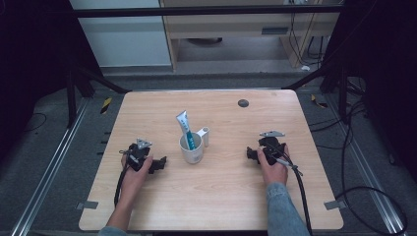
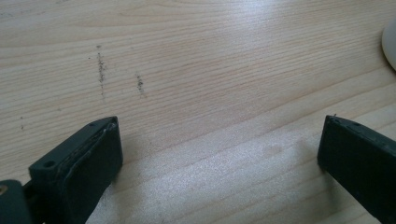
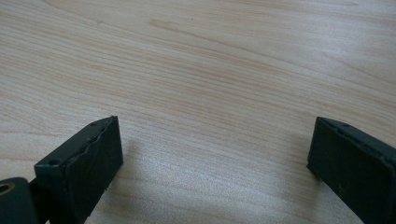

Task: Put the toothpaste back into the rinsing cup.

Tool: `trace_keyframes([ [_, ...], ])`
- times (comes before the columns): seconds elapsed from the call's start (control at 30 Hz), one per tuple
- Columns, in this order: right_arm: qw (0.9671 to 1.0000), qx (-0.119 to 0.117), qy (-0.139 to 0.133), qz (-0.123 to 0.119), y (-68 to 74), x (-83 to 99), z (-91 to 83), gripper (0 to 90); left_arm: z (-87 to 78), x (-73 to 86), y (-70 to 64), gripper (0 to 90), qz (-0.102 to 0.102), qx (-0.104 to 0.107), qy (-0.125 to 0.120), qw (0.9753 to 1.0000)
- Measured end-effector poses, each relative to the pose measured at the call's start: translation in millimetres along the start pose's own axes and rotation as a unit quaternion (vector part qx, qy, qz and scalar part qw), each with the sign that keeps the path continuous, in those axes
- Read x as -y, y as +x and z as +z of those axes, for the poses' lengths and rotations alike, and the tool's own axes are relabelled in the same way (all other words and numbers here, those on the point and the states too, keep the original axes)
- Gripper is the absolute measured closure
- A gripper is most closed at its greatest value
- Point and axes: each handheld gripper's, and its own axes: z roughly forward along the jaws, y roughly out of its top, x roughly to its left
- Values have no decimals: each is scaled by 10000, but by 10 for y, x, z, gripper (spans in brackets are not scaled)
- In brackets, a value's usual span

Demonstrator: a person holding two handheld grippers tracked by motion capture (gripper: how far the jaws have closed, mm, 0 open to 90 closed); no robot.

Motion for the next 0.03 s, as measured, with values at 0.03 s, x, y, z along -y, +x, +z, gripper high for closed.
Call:
trace_keyframes([
  [0.03, 10000, 34, 10, 39, 5, 0, 0, 21, 0, 0, 0, 0, 0, 0, 0, 10000],
])
